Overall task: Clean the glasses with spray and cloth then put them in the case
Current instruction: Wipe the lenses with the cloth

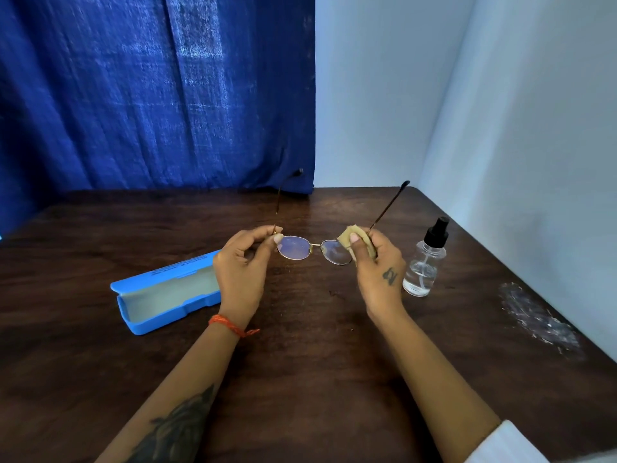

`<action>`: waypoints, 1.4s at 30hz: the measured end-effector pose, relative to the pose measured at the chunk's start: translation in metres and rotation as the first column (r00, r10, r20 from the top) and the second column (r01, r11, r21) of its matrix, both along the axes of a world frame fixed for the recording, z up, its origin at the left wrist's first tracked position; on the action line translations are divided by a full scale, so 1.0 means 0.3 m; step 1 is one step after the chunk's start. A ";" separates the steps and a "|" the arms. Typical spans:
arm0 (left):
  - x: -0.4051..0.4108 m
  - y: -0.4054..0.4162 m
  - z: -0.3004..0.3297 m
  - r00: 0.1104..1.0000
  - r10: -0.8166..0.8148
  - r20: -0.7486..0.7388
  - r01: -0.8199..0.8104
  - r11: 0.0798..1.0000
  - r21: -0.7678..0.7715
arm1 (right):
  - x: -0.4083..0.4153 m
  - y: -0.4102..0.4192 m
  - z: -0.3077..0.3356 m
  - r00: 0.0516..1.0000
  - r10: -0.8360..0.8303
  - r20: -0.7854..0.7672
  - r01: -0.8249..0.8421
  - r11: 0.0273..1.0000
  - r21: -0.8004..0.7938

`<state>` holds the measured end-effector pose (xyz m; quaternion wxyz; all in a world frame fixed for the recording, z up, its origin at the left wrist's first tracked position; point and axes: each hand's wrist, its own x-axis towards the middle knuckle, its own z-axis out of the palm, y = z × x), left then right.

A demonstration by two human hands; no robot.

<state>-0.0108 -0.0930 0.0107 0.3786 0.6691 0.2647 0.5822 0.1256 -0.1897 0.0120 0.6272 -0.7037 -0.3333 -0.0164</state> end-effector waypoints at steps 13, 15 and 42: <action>0.073 -0.111 0.005 0.803 -0.409 0.433 0.595 0.587 -0.550 | -0.013 0.007 -0.009 0.975 0.090 -0.204 -0.071 0.992 0.100; 0.073 -0.098 -0.005 0.833 -0.358 0.422 0.550 0.619 -0.560 | -0.014 0.004 -0.005 0.973 0.117 -0.201 -0.104 0.992 0.070; 0.078 -0.075 -0.040 0.903 -0.188 0.387 0.389 0.742 -0.546 | -0.049 -0.032 -0.003 0.682 0.161 0.714 -0.052 0.984 -0.172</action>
